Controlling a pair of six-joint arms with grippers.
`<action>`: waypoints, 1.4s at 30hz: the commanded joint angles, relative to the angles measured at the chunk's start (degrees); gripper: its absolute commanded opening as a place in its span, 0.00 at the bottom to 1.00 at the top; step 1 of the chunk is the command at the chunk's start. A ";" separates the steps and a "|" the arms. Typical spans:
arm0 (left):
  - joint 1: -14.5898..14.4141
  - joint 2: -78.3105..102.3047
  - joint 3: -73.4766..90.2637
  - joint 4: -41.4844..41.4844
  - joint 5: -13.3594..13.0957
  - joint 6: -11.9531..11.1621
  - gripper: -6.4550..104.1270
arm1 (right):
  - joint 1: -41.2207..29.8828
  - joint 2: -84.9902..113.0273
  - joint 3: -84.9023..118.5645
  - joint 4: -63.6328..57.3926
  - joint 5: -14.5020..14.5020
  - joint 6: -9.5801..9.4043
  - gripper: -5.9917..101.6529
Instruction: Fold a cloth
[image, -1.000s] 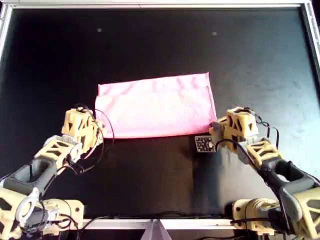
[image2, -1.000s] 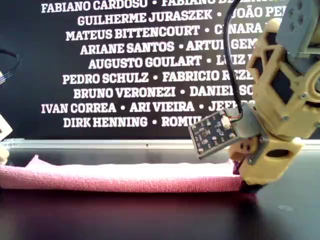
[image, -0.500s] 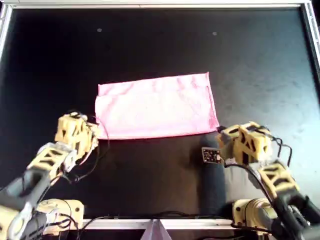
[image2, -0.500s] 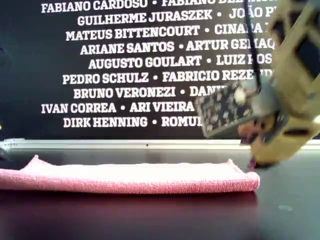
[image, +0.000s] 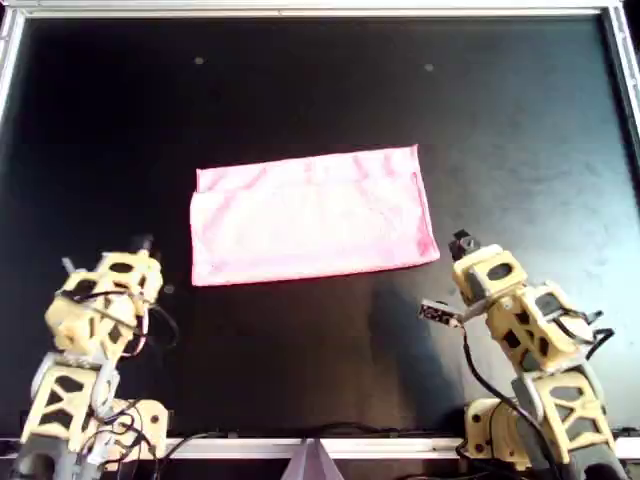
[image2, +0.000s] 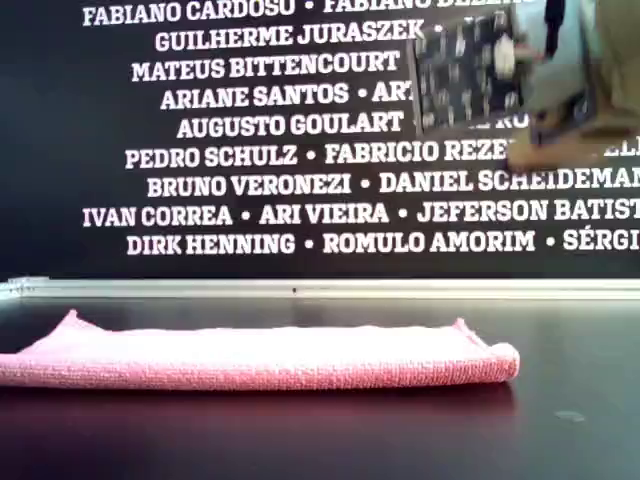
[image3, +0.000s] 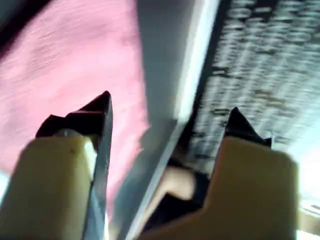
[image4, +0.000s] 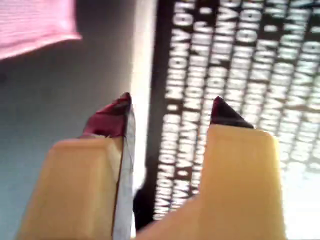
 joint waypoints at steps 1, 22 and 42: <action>5.10 6.06 -0.97 -0.35 0.26 0.44 0.78 | -0.44 5.71 0.97 -1.05 0.35 -0.18 0.63; 10.11 5.80 0.09 -0.35 1.41 -0.53 0.79 | -3.69 2.46 3.52 -0.97 0.26 -0.35 0.64; 10.11 5.62 0.09 -0.35 1.41 0.18 0.78 | -2.64 -66.62 -28.30 -0.97 -0.88 -3.16 0.81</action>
